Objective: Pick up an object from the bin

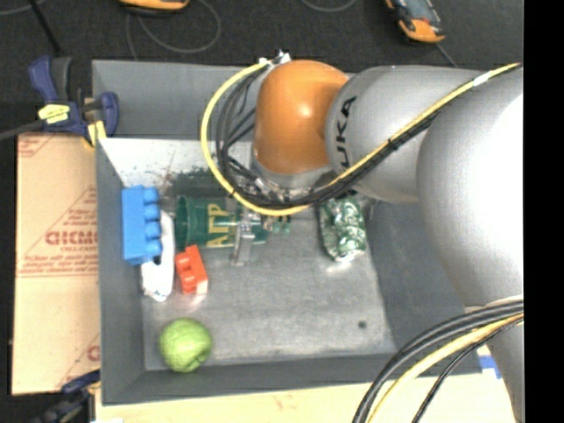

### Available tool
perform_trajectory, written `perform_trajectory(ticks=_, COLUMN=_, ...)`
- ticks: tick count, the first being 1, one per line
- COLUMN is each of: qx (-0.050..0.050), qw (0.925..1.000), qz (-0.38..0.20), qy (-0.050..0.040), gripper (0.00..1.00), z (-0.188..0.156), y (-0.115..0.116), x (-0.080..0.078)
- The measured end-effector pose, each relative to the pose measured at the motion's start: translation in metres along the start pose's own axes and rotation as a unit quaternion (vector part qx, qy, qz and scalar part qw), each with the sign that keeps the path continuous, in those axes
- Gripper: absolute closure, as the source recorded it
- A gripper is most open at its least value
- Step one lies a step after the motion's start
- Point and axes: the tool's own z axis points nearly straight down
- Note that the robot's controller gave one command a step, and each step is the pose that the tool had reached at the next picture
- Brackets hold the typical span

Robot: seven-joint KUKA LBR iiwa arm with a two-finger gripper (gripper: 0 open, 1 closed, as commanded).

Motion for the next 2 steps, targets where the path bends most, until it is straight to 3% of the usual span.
perform_trajectory(ticks=1, qx=-0.001, qw=1.0, qz=0.005, qy=-0.002, gripper=0.0, z=0.038, y=-0.006, x=-0.01)
perform_trajectory(ticks=2, qx=-0.004, qw=0.9997, qz=0.021, qy=-0.0077, gripper=0.0, z=0.053, y=-0.018, x=-0.018)
